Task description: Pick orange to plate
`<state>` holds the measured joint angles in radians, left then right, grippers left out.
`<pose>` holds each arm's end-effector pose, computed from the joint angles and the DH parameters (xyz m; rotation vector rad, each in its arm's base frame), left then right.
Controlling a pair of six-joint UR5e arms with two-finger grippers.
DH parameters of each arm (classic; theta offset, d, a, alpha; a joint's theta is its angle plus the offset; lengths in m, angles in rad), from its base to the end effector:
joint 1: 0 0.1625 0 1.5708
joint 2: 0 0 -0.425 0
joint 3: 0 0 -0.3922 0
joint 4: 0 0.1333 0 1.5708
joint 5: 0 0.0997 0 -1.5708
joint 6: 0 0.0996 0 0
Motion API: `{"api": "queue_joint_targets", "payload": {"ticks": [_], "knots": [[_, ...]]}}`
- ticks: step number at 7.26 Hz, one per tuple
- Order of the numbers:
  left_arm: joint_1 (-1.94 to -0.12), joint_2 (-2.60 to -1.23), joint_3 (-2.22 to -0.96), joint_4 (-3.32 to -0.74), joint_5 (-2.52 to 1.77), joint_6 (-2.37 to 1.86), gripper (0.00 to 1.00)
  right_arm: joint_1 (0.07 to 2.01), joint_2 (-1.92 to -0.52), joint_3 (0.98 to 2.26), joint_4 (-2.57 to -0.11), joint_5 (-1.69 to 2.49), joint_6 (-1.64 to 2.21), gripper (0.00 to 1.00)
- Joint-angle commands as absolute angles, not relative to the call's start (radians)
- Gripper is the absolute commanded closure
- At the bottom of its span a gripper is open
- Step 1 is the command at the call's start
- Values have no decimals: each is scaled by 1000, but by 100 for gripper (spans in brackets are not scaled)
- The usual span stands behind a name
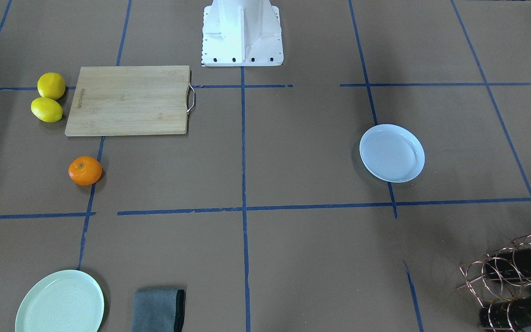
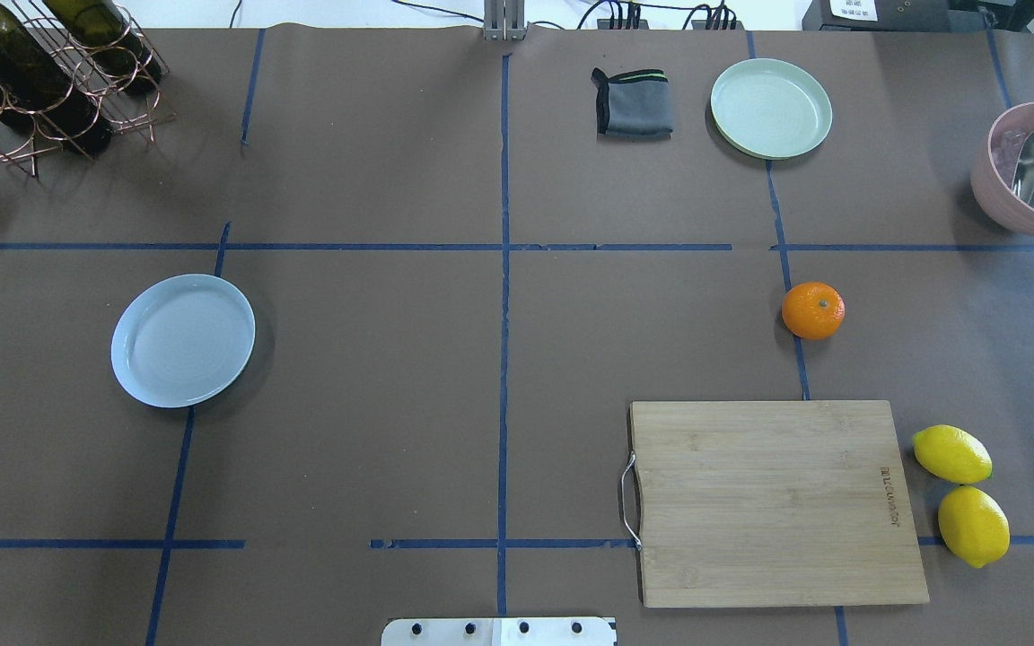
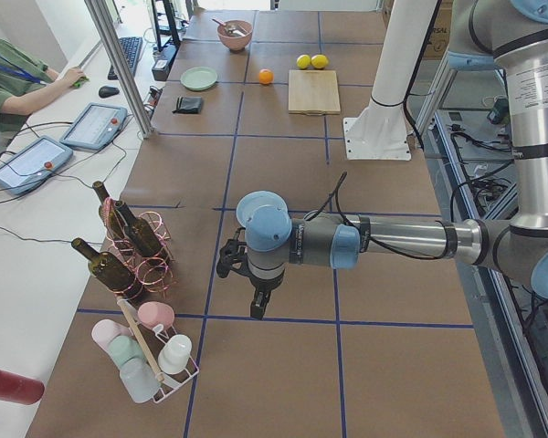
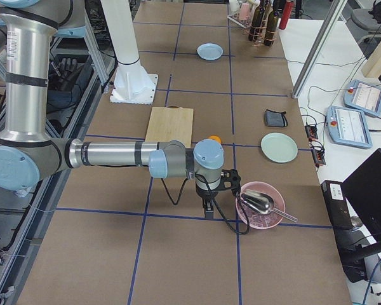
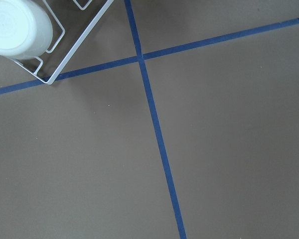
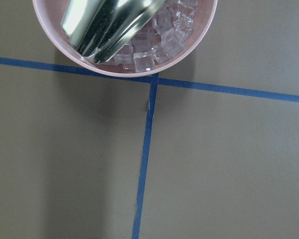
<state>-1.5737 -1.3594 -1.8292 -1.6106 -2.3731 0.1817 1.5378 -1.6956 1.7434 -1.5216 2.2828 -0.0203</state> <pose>-0.0629 -0.4077 0.6199 0.1559 0.7922 0.2038 0.0535 -0.4474 0.6308 0.0884 -0.7122 -0.0855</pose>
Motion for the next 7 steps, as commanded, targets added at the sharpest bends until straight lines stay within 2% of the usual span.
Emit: {"api": "queue_joint_targets", "payload": {"ticks": [1,3,5,7], "knots": [[-1575,-1365,-1827,-1615,-2373,184,0,1534,-1665,1747,-1520,2278,-18,0],[-1575,-1367,-1838,-1618,-2369,181,0,1511,-1628,1730,-1523,2321,-11,0],[-1568,-1469,-1835,-1672,-2197,181,0,1511,-1626,1730,-1497,2341,-11,0],[-1571,-1531,-1810,-1861,-2204,175,0,1511,-1637,1730,-1490,2341,-15,0]]}}
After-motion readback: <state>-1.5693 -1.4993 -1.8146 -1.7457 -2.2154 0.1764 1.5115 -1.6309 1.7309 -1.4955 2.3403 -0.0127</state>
